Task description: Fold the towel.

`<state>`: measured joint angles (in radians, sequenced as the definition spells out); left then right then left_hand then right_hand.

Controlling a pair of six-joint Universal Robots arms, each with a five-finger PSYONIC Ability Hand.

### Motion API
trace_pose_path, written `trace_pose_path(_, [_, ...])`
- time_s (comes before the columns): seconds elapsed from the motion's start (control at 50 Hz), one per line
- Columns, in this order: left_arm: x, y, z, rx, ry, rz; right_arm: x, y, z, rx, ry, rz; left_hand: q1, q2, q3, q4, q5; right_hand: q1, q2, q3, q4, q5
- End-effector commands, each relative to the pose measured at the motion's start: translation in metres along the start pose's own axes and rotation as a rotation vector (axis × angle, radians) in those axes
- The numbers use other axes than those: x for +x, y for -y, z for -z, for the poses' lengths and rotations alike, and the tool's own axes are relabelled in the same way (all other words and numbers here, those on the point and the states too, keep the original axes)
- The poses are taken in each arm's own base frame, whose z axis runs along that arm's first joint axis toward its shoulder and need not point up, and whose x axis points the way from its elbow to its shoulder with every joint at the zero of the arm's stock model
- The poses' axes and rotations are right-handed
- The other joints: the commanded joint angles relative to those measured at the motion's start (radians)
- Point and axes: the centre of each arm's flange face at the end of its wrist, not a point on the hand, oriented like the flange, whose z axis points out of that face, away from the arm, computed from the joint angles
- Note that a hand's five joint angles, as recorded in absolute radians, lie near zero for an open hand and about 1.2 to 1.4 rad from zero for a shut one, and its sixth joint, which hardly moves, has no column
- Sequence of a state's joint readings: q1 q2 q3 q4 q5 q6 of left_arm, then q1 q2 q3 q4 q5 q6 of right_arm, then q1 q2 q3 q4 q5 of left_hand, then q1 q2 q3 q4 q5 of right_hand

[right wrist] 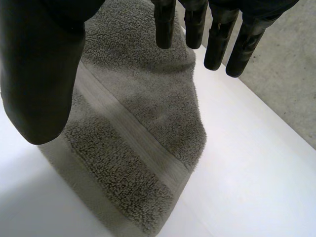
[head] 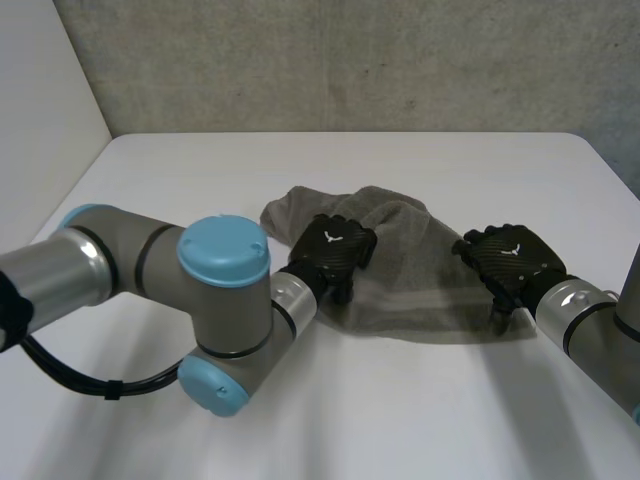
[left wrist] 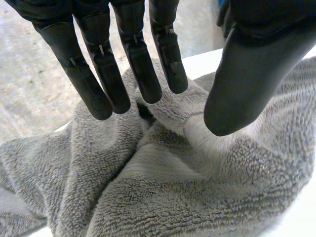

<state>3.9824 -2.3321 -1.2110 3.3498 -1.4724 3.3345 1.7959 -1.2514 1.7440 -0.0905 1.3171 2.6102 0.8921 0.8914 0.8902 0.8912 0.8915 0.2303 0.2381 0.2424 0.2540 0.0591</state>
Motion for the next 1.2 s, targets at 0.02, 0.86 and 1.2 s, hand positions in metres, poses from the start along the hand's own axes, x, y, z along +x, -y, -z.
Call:
trace_pose_path(0.02, [0.012, -0.017, -0.013, -0.009, -0.036, -0.169, -0.004, -0.003, 0.002, -0.007, 0.016, 0.000, -0.182, -0.182, -0.180, -0.181, -0.356, -0.016, -0.024, -0.028, -0.040, -0.019])
trace_pose_path(0.86, [-0.005, 0.022, -0.005, 0.067, -0.026, -0.159, 0.001, 0.004, 0.002, 0.032, 0.012, 0.001, 0.504, 0.505, 0.506, 0.505, 0.330, -0.016, -0.024, -0.028, -0.040, -0.019])
trace_pose_path(1.2, [-0.090, 0.097, 0.088, 0.172, 0.213, -0.132, 0.003, 0.026, 0.009, 0.102, 0.028, -0.088, 0.504, 0.505, 0.506, 0.505, 0.330, -0.022, -0.030, -0.034, -0.046, -0.025])
